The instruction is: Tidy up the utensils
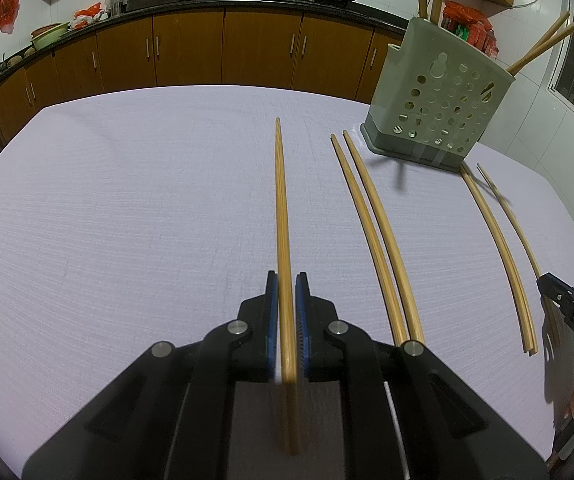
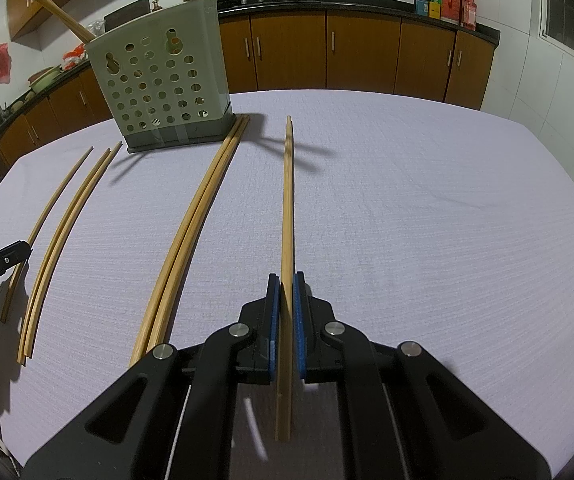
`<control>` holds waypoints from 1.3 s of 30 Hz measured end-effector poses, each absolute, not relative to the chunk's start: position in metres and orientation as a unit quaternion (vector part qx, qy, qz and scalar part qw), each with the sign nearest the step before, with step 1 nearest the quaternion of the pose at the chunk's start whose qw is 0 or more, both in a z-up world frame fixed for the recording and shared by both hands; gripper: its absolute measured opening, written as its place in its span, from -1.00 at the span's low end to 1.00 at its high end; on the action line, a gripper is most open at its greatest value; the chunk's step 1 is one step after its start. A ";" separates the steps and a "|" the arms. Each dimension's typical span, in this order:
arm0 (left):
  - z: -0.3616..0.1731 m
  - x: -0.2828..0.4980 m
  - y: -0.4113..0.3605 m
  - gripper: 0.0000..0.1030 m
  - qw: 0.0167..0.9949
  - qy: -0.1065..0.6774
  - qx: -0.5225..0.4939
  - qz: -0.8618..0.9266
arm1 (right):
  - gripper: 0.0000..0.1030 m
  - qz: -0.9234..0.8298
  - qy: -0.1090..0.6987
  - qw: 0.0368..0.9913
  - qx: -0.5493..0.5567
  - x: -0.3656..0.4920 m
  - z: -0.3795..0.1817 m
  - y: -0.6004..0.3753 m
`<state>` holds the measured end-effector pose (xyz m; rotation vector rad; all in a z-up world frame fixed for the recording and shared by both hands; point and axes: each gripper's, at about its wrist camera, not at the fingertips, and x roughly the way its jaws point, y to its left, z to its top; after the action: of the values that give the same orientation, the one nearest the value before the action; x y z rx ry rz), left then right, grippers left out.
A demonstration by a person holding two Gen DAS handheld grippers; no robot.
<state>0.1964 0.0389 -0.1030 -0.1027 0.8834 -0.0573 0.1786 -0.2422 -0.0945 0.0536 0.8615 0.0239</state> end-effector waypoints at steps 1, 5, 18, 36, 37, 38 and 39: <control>-0.103 0.196 0.039 -0.78 0.902 0.427 -0.050 -0.028 | -0.84 0.012 0.418 0.908 0.026 0.179 -0.094 -0.242; -0.103 0.196 0.039 -0.78 0.902 0.427 -0.050 -0.028 | -0.84 0.012 0.418 0.908 0.026 0.179 -0.094 -0.242; -0.103 0.190 0.037 -0.83 0.903 0.428 -0.026 -0.027 | -0.85 0.014 0.417 0.908 0.032 0.179 -0.095 -0.244; 0.028 0.169 0.063 -0.85 0.963 0.267 -0.028 -0.028 | -0.86 0.018 0.246 0.968 0.050 0.160 0.016 -0.254; 0.034 0.169 0.064 -0.85 0.965 0.261 -0.029 -0.030 | -0.86 0.018 0.241 0.969 0.051 0.161 0.020 -0.253; 0.041 0.171 0.065 -0.85 0.966 0.253 -0.030 -0.032 | -0.86 0.017 0.234 0.971 0.052 0.161 0.026 -0.254; 0.047 0.172 0.066 -0.85 0.968 0.248 -0.031 -0.035 | -0.86 0.018 0.227 0.972 0.054 0.162 0.032 -0.254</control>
<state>0.1717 0.0663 0.0470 -0.0617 0.5011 -0.0704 0.1616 -0.2543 0.0319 0.1090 0.4580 0.0356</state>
